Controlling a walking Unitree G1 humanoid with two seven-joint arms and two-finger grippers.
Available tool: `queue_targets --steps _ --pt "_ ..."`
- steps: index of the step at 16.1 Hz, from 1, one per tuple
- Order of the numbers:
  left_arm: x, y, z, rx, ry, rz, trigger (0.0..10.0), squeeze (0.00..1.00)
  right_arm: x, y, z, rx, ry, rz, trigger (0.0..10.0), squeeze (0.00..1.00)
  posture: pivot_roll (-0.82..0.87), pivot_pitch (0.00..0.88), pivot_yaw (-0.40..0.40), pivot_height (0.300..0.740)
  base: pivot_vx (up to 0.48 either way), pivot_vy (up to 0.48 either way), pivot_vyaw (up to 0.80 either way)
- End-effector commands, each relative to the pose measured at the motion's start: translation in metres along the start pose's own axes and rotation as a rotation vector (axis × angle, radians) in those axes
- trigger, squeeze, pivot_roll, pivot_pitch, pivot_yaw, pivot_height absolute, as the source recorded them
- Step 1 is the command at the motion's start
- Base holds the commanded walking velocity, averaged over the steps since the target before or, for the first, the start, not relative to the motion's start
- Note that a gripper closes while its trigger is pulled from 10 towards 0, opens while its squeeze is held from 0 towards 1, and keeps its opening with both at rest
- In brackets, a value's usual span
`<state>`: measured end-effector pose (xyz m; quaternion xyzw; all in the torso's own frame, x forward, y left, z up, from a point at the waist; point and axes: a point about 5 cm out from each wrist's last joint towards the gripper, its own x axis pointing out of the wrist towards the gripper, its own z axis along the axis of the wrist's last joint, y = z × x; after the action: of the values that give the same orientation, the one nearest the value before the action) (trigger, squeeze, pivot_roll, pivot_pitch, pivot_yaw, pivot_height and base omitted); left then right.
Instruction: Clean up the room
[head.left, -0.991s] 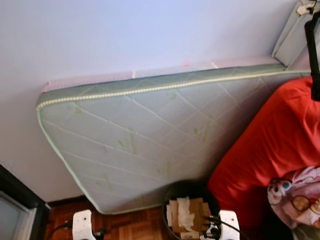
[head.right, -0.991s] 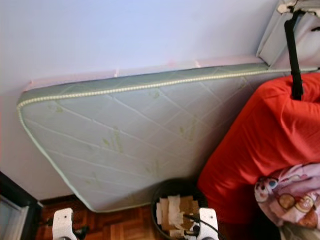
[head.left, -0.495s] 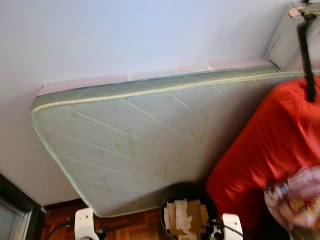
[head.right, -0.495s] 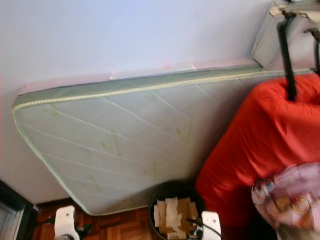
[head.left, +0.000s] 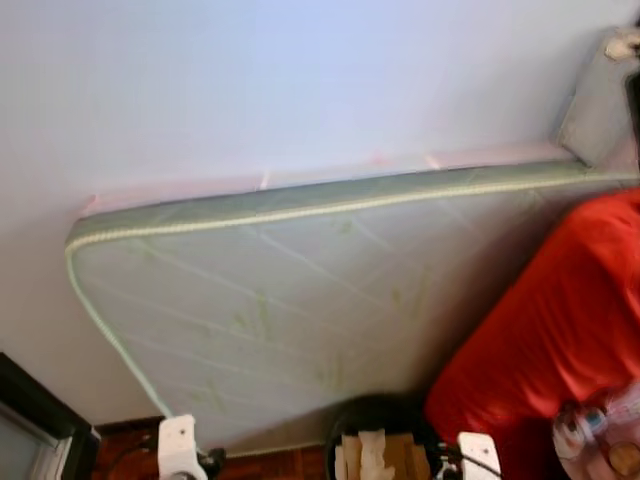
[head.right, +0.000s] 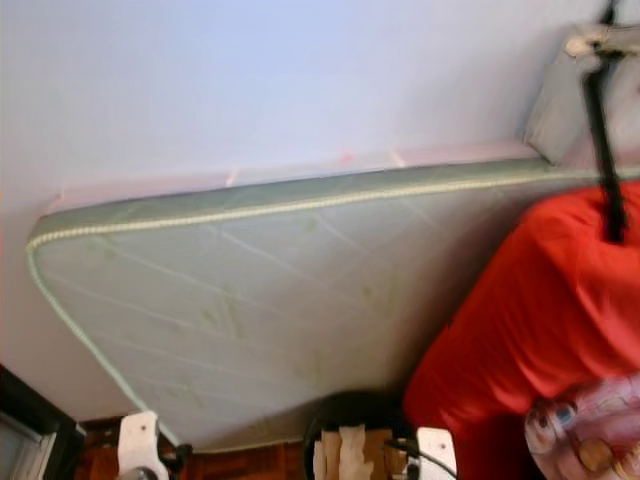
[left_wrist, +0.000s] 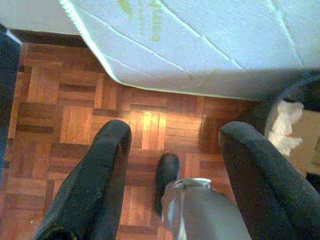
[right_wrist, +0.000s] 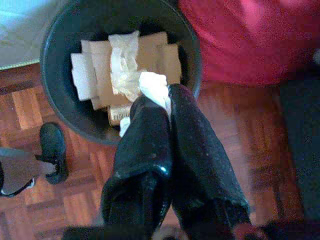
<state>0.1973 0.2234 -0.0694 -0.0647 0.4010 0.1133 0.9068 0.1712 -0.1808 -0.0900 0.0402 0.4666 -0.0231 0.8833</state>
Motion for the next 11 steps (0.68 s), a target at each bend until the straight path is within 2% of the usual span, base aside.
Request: queue_targets --steps 1,5,8,11 --pt "-0.001 0.006 0.0 0.019 -0.008 0.017 10.0 0.0 0.002 0.009 0.006 0.007 -0.026 0.026 10.0 0.0 0.07 0.0 -0.018 0.74 0.0 0.0 0.0" --pt "-0.002 0.006 0.007 0.014 -0.093 0.013 10.0 0.0 0.001 0.012 0.011 0.04 -0.092 0.06 10.0 0.0 0.07 0.0 -0.008 0.74 0.0 0.0 0.0" --pt "-0.003 0.006 0.013 0.02 -0.162 0.007 10.0 0.0 0.0 0.014 0.02 0.008 -0.171 0.098 10.0 0.0 0.07 0.0 -0.006 0.74 0.0 0.0 0.0" --pt "-0.004 0.005 0.018 0.025 -0.216 -0.01 10.0 0.0 -0.001 0.016 0.024 0.035 -0.223 0.136 10.0 0.0 0.07 0.0 -0.006 0.74 0.0 0.0 0.0"
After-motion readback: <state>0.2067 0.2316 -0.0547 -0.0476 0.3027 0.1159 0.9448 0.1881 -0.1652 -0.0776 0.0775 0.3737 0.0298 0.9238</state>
